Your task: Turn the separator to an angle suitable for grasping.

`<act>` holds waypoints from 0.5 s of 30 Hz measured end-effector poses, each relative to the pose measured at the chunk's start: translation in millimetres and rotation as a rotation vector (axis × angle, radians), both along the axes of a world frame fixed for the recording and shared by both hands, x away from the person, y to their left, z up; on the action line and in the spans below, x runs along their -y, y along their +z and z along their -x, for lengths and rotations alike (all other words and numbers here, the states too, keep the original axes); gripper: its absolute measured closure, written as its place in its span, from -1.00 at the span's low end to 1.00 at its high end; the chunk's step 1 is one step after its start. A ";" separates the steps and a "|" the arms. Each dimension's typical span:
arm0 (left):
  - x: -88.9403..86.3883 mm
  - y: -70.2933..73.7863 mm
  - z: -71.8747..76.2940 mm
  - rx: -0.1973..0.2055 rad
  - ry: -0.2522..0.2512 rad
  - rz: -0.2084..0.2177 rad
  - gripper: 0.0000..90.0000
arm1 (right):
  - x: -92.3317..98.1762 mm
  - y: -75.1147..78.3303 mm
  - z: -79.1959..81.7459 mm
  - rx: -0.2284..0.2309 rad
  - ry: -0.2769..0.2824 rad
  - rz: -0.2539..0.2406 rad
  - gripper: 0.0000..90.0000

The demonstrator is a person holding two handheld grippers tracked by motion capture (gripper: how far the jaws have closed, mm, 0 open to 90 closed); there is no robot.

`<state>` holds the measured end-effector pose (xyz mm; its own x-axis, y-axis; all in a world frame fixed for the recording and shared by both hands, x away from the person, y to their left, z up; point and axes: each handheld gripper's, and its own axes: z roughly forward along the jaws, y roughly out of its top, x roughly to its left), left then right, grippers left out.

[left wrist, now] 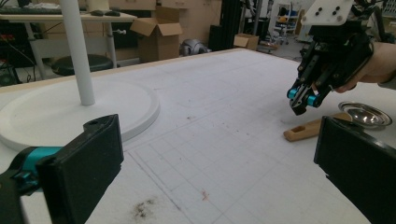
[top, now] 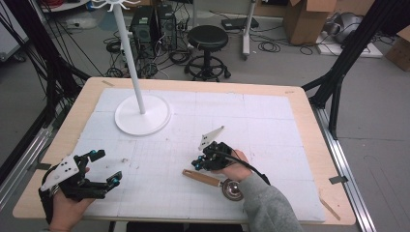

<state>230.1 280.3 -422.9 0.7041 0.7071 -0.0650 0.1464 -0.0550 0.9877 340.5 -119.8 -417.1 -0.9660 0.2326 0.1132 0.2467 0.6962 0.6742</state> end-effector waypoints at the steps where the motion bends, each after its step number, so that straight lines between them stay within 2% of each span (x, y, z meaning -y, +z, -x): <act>1: 1.1 -0.2 -1.2 -0.001 -0.002 0.004 -0.96 | 2.1 2.3 0.3 0.005 -0.001 -0.008 0.97; 2: 2.6 -0.4 -2.7 -0.004 -0.006 0.003 -0.96 | 3.9 4.4 1.0 0.009 -0.006 -0.018 0.89; 3: 3.3 -0.4 -3.2 -0.004 -0.010 0.000 -0.96 | 7.0 8.3 3.4 0.020 -0.008 -0.037 0.73; 4: 4.6 -0.3 -3.9 0.000 -0.014 -0.003 -0.96 | 7.0 8.3 3.4 0.020 -0.008 -0.037 0.73; 9: 11.4 1.0 -5.0 0.016 -0.035 -0.032 -0.96 | 11.2 18.1 11.9 0.066 -0.038 -0.061 0.32; 10: 12.6 0.9 -5.1 0.017 -0.039 -0.038 -0.96 | 12.9 20.5 13.1 0.087 -0.061 -0.061 0.12; 11: 13.5 1.0 -5.2 0.019 -0.042 -0.048 -0.96 | 12.9 20.5 13.1 0.087 -0.061 -0.061 0.12; 12: 14.5 1.0 -5.3 0.020 -0.045 -0.051 -0.96 | 14.8 21.1 13.7 0.068 -0.072 -0.056 -0.10; 15: 15.7 1.1 -5.5 0.020 -0.047 -0.048 -0.96 | 16.0 21.8 16.1 0.070 -0.067 -0.035 -0.14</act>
<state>235.6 264.6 -421.8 0.7372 0.6754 -0.0179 0.1231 -0.1082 0.9865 324.4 -135.8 -395.3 -0.9541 0.2944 0.0554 0.2437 0.6549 0.7153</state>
